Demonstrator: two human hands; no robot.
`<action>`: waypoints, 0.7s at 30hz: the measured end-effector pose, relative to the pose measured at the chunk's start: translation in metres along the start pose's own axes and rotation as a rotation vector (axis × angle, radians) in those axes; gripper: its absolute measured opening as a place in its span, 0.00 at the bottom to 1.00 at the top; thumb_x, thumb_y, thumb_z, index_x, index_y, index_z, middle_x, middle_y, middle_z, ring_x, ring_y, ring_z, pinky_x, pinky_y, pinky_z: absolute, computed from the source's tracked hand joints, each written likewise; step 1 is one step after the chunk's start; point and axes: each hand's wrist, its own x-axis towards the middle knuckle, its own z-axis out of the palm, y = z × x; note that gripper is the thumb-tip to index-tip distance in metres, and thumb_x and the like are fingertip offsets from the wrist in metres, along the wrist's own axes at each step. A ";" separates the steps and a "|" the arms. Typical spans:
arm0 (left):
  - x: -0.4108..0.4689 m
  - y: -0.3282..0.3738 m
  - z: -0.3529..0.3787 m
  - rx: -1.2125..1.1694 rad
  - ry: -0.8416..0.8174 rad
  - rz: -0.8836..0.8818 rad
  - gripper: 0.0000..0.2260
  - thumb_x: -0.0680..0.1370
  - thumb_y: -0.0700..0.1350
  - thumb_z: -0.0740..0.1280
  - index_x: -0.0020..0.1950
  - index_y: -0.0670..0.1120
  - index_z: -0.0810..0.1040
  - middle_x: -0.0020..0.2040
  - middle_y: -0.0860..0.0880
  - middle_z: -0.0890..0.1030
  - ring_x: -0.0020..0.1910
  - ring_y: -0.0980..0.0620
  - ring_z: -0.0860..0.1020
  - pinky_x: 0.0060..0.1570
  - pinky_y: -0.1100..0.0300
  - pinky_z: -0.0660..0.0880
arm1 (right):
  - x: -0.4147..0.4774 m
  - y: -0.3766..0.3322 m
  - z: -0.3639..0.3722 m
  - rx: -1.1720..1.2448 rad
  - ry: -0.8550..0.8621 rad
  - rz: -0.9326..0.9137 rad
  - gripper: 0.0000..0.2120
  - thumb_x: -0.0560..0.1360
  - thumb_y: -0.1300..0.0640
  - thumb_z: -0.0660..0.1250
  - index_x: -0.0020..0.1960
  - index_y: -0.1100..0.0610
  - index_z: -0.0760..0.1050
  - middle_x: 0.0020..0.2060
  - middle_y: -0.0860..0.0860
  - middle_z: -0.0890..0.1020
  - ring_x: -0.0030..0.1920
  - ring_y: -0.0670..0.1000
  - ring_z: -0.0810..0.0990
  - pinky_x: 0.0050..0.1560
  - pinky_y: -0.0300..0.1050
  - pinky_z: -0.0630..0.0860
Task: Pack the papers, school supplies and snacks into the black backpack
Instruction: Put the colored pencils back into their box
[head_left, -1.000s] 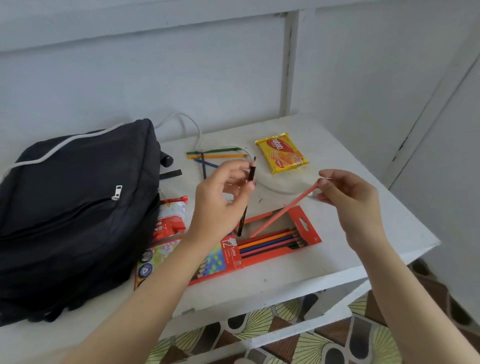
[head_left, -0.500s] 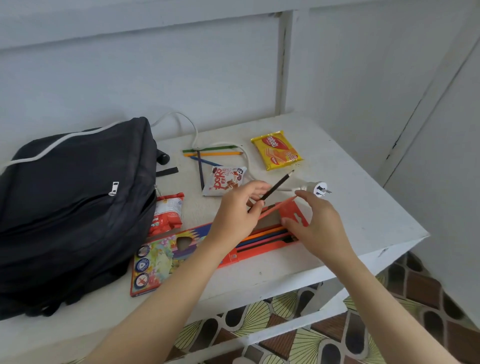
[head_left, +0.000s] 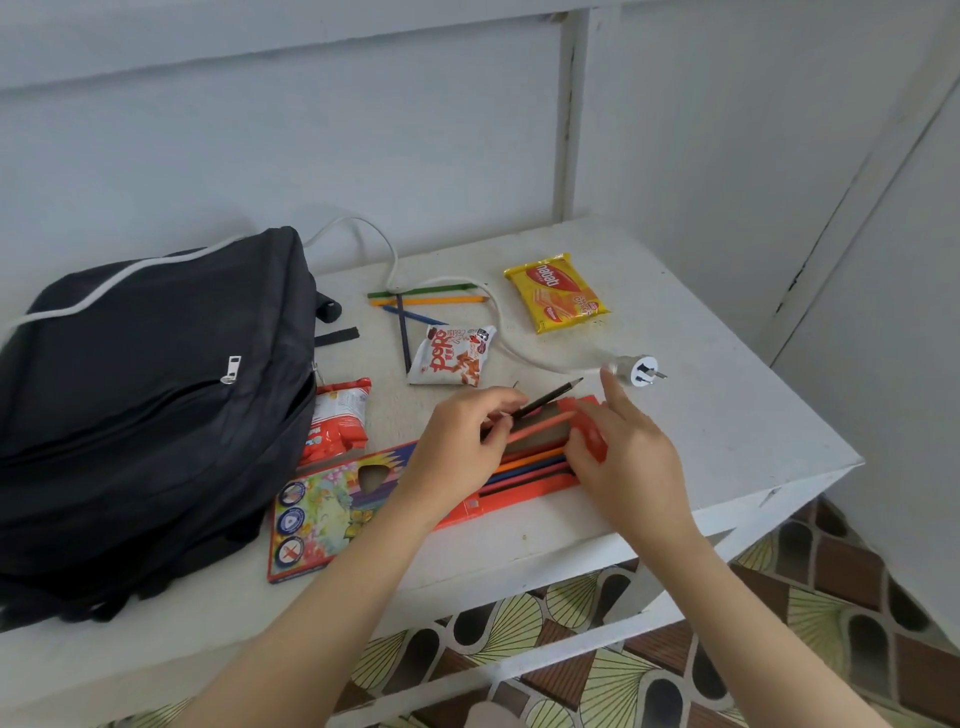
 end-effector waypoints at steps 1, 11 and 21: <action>0.000 0.000 -0.001 0.000 0.004 0.000 0.14 0.74 0.33 0.66 0.57 0.45 0.80 0.51 0.51 0.81 0.49 0.59 0.78 0.50 0.67 0.76 | 0.001 0.000 -0.001 0.023 0.020 -0.006 0.12 0.71 0.59 0.63 0.50 0.58 0.82 0.62 0.59 0.77 0.31 0.52 0.80 0.33 0.39 0.74; -0.013 -0.003 -0.010 0.187 -0.068 0.094 0.10 0.74 0.40 0.69 0.54 0.48 0.81 0.45 0.53 0.82 0.47 0.57 0.77 0.47 0.66 0.73 | 0.004 0.022 -0.007 -0.050 0.123 0.008 0.14 0.74 0.58 0.59 0.46 0.60 0.83 0.56 0.58 0.81 0.43 0.61 0.82 0.33 0.44 0.75; -0.022 -0.010 -0.012 0.363 -0.015 0.189 0.12 0.75 0.50 0.61 0.47 0.47 0.83 0.47 0.52 0.79 0.51 0.55 0.71 0.48 0.65 0.68 | -0.009 0.023 0.003 -0.162 -0.018 -0.157 0.19 0.74 0.54 0.55 0.54 0.56 0.82 0.67 0.62 0.70 0.65 0.64 0.70 0.62 0.57 0.68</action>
